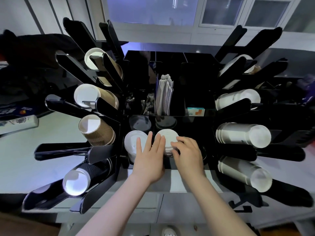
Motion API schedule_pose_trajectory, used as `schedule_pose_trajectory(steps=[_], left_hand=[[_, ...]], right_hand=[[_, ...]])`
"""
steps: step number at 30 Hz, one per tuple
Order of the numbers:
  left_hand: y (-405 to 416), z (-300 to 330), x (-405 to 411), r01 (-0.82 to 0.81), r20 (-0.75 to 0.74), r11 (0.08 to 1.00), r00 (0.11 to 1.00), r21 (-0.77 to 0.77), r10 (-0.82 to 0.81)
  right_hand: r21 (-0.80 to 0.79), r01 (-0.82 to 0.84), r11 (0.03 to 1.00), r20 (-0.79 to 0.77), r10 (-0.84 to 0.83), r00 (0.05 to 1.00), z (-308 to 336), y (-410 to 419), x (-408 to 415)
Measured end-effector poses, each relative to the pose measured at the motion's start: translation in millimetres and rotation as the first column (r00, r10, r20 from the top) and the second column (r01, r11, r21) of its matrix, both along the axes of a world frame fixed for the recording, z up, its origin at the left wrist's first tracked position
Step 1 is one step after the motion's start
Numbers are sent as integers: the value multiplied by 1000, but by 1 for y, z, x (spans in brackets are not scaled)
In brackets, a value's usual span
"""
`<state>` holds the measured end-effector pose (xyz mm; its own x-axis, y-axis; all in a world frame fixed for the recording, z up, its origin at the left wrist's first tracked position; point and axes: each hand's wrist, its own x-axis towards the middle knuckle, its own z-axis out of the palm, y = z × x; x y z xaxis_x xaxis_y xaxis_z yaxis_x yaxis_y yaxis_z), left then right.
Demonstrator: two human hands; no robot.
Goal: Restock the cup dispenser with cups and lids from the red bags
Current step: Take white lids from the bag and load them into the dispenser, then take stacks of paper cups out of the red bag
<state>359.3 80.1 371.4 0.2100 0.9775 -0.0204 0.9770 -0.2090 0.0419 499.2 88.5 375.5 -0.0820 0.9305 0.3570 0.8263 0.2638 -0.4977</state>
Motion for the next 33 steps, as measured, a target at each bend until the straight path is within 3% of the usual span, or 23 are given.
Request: schedule_pose_trajectory(steps=[4,10,16,20,27,33], left_hand=[[-7,10,-1,21,110,999,994,-27,-18],[-39,10,-7,0,290,995,957,98,-29],[-70,7,-2,13,528,982,842,188,-112],[-84,14,15,21,585,975,797,223,-151],[-83,93,82,-1,681,916,668,402,-298],[-71,158,211,161,646,858,594,488,-479]], right_hand=[[-61,-9,998,-16,8,1000,0,-3,5],[-37,-32,999,-238,23,971,2,-31,8],[-38,-48,998,-341,32,939,10,-66,23],[-79,-111,991,-434,67,899,33,-82,33],[45,-220,974,-711,186,679,118,-105,87],[175,-87,981,-697,186,692,176,-128,210]])
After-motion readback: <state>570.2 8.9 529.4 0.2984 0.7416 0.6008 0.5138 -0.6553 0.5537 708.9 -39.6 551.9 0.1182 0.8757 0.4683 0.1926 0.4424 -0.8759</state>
